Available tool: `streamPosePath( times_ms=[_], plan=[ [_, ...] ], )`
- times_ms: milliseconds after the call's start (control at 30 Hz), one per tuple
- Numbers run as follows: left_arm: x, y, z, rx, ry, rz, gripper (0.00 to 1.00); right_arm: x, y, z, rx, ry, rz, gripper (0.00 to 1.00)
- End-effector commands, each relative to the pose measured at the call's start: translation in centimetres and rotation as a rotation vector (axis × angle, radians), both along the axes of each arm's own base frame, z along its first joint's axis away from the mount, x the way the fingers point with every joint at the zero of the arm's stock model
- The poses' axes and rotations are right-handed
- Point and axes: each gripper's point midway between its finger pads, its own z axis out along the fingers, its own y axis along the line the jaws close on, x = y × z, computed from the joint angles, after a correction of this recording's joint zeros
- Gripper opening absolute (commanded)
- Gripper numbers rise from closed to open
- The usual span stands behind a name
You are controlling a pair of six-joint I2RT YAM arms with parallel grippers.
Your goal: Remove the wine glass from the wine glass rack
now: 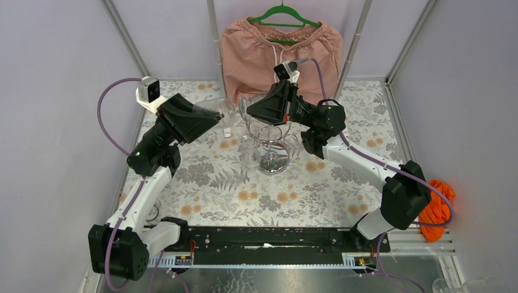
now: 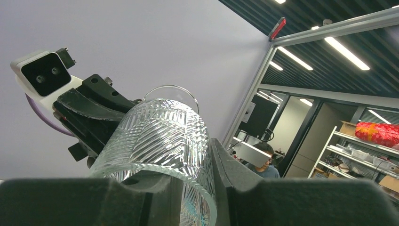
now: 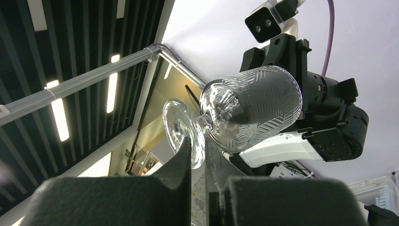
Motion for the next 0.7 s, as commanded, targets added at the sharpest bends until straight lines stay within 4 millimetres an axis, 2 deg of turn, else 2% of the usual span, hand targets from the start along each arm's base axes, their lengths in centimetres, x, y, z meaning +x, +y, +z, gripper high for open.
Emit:
streamPosePath(
  times_ms=[0,67,167,267,367,467,667],
  plan=[
    [-1.2,0.0,0.3,-0.012,-0.066,-0.004,0.04,0.2,1.2,-1.7,-0.052,-0.010,0.001,0.00],
    [-1.1,0.0,0.3,-0.015,-0.058,-0.003,0.00,0.1,1.1,-1.6,-0.053,-0.013,0.002,0.00],
    [-1.0,0.1,0.4,-0.021,-0.055,0.006,0.00,0.0,1.0,-1.5,-0.057,-0.019,-0.005,0.03],
    [-1.2,0.1,0.6,-0.020,-0.065,0.024,0.00,-0.2,0.9,-1.4,-0.065,-0.026,-0.018,0.15],
    [-1.6,0.2,1.0,-0.019,-0.085,0.044,0.00,-0.2,0.8,-1.4,-0.071,-0.028,-0.033,0.32],
    [-1.6,0.2,1.3,-0.008,-0.087,0.075,0.00,-0.2,0.7,-1.5,-0.080,-0.026,-0.046,0.45],
    [-1.0,0.1,1.9,0.037,-0.072,0.175,0.00,-0.3,0.6,-1.9,-0.099,-0.029,-0.062,0.56]
  ],
)
